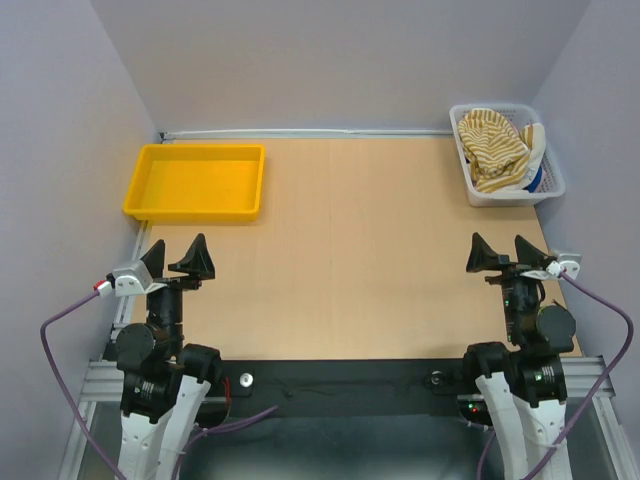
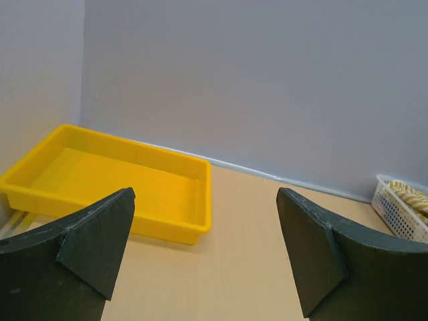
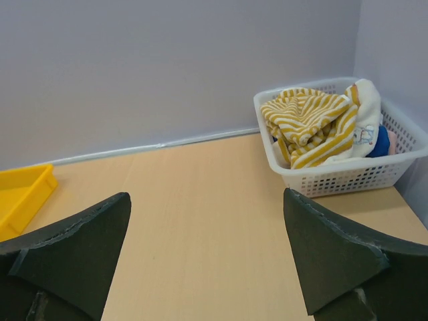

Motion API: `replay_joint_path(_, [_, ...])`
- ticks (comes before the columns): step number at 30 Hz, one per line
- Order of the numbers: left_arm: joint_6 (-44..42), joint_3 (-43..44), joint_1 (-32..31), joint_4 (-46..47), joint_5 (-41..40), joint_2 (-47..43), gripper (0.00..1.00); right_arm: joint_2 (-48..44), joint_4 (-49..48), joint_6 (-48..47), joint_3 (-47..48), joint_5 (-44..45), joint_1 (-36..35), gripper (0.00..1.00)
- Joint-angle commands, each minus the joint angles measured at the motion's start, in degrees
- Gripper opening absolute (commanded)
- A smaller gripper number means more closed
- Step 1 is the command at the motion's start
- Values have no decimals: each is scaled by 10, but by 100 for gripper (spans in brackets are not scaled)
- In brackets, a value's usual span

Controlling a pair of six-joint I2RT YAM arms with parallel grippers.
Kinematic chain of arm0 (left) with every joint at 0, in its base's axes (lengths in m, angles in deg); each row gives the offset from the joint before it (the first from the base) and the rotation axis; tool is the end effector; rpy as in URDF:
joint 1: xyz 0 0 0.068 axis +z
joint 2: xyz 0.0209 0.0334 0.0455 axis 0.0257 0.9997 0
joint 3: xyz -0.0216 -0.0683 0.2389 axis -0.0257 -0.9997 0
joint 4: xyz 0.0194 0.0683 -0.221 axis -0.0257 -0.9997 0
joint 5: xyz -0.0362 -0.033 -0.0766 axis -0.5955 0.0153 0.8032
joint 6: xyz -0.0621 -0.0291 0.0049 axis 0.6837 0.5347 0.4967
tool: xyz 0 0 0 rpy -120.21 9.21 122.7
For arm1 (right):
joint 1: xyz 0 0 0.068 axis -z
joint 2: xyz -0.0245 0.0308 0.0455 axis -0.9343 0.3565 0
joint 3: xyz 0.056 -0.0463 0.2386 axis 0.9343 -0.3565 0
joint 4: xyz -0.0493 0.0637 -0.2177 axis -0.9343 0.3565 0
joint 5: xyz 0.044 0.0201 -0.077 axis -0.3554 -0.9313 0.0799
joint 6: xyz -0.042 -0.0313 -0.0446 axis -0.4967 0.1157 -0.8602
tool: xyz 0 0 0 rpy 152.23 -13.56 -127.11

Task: Fold and stack the towels
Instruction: Grab crumpled towel

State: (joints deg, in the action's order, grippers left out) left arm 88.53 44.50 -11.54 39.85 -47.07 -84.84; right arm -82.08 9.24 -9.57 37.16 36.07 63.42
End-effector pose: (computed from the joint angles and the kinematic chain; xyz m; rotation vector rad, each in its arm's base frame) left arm 0.0569 0.0002 0.3246 -0.1838 1.1227 -0.2275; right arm 0.0749 0.0017 0.3006 0.1204 1.2991 0.1508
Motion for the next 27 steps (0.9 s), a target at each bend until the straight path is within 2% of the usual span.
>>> replay_joint_path(1, [-2,-1,4,25,-6,-67,99,7,-3,-3,27,35,-3,100])
replay_joint_path(9, [24,7,4,47,-12,-22,99,55,-4,25,40,99,-3,100])
replay_joint_path(14, [23,17,4,97,21,62,99,188,-2,5,113,93,-2,100])
replay_joint_path(15, [23,20,4,104,27,76,99,243,1,3,133,97,-2,100])
replay_joint_path(19, [20,24,4,132,54,146,99,374,23,-10,248,154,-2,100])
replay_joint_path(24, [30,3,-5,141,66,148,99,528,28,-13,352,240,-1,100])
replay_joint_path(25, [29,2,-10,137,64,145,99,587,28,-15,368,249,0,100])
replay_joint_path(27, [24,6,-24,127,58,131,99,648,28,-24,420,251,8,100])
